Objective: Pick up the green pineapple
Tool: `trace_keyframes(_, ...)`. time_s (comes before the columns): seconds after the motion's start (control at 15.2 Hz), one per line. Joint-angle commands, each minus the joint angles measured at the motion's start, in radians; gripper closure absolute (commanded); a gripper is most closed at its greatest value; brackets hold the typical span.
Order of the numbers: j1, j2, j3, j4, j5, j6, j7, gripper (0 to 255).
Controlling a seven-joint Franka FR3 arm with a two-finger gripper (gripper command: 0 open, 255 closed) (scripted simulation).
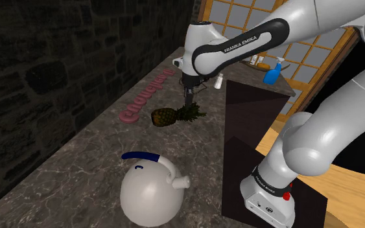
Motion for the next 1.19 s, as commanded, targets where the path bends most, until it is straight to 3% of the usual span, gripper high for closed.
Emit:
trace_keyframes(0.0, 0.017, 0.060, 0.003, 0.006, -0.001, 0.059, -0.048, 0)
trace_keyframes(0.59, 0.025, 0.185, 0.006, -0.020, -0.013, 0.211, -0.063, 0)
trace_keyframes(0.73, 0.025, 0.185, 0.006, -0.020, -0.013, 0.211, -0.063, 0)
trace_keyframes(0.79, 0.025, 0.185, 0.006, -0.020, -0.013, 0.211, -0.063, 255)
trace_keyframes(1.12, 0.025, 0.184, 0.006, -0.020, -0.013, 0.211, -0.063, 255)
